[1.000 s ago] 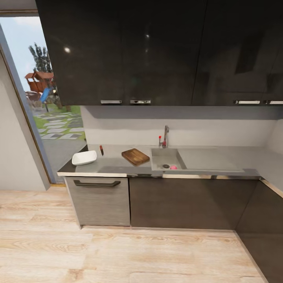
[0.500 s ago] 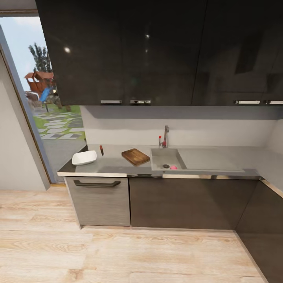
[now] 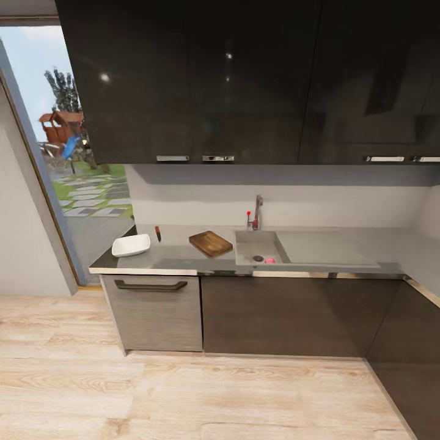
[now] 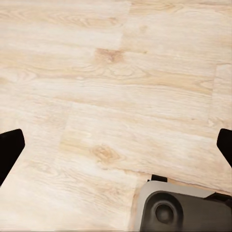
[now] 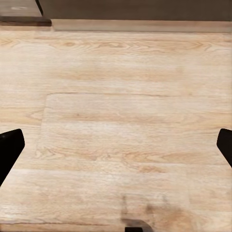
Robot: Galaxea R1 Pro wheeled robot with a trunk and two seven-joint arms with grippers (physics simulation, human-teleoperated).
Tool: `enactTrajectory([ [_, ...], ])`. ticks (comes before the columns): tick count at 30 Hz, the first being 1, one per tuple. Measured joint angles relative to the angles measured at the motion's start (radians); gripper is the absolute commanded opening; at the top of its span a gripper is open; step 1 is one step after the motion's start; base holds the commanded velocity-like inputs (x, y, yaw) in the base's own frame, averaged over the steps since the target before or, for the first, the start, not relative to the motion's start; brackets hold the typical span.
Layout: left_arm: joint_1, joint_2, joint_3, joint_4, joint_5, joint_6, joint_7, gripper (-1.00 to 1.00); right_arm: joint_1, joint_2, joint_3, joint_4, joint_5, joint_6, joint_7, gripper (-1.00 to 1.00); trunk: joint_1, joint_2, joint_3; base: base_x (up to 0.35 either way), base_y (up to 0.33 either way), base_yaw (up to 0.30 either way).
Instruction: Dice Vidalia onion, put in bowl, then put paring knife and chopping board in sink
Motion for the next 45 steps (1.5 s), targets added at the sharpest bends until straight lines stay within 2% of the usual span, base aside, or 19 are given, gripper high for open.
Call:
enactTrajectory([
  [9,0.009,-0.007,0.0,0.04,0.001,-0.002,0.001,1.0,0.0,0.0,0.0,0.0,0.0,0.0,0.0,1.0,0.0,0.0,0.0,0.0,0.0,0.0],
  [20,0.007,-0.015,0.002,0.175,0.002,-0.003,-0.009,1.0,0.0,0.0,0.0,0.0,-0.001,0.0,0.001,1.0,0.0,0.0,0.0,0.0,0.0,0.0],
  [36,0.006,-0.017,0.002,0.225,0.002,-0.003,-0.017,1.0,0.0,0.0,-0.003,-0.005,-0.001,0.0,0.001,1.0,0.0,0.0,0.0,0.0,0.0,0.0],
  [41,0.006,-0.017,0.002,0.225,0.003,-0.003,-0.017,1.0,0.0,-0.001,-0.004,-0.038,0.0,0.0,0.0,1.0,0.0,0.0,0.0,0.0,0.0,0.0],
  [45,0.006,-0.017,0.002,0.226,0.003,-0.002,-0.017,1.0,0.0,0.0,-0.005,-0.133,0.0,0.005,-0.016,1.0,0.0,0.0,0.0,0.0,0.0,0.0],
])
